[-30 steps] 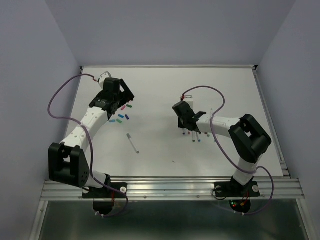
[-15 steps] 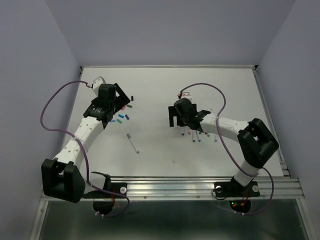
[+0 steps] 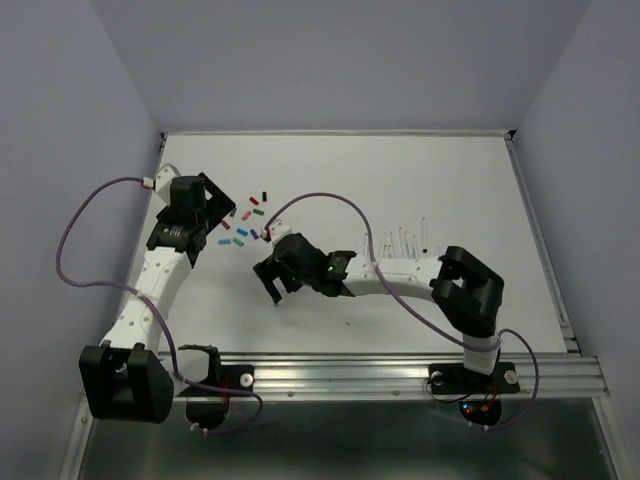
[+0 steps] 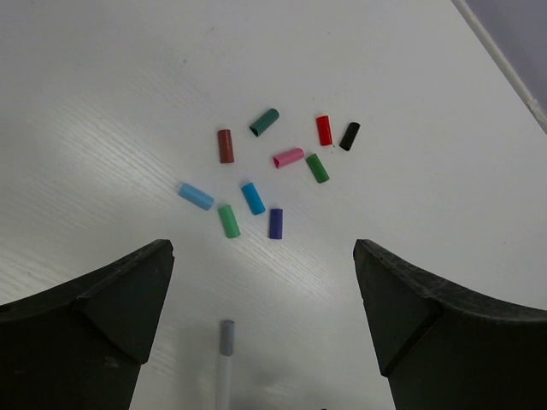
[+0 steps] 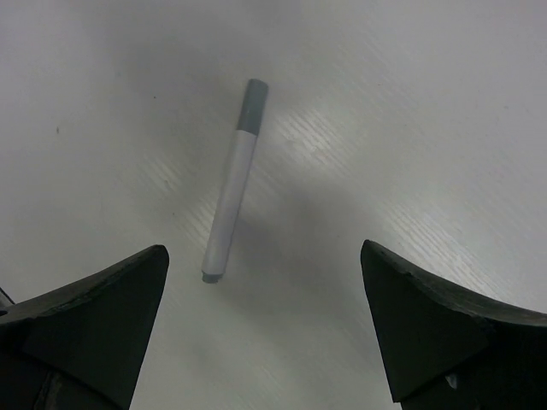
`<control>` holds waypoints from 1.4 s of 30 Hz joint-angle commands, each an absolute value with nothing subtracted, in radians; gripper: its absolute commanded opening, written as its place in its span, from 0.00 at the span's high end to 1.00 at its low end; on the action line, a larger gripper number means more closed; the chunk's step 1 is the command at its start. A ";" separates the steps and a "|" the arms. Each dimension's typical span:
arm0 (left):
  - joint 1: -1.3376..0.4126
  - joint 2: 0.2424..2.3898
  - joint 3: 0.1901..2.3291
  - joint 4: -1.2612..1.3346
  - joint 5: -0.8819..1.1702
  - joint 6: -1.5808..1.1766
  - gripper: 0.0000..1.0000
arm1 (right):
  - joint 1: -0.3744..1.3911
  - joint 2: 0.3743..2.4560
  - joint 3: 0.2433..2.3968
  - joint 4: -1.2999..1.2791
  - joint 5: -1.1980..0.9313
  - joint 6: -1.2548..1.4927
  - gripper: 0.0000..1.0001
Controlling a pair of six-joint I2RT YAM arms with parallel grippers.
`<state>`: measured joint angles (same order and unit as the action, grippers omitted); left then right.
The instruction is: Open the pen caps
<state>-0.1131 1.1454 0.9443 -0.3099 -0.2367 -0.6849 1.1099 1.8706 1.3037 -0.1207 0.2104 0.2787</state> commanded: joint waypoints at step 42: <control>-0.049 1.034 0.856 -0.249 0.009 -0.644 0.01 | 1.140 2.048 1.430 -0.151 0.269 0.337 0.99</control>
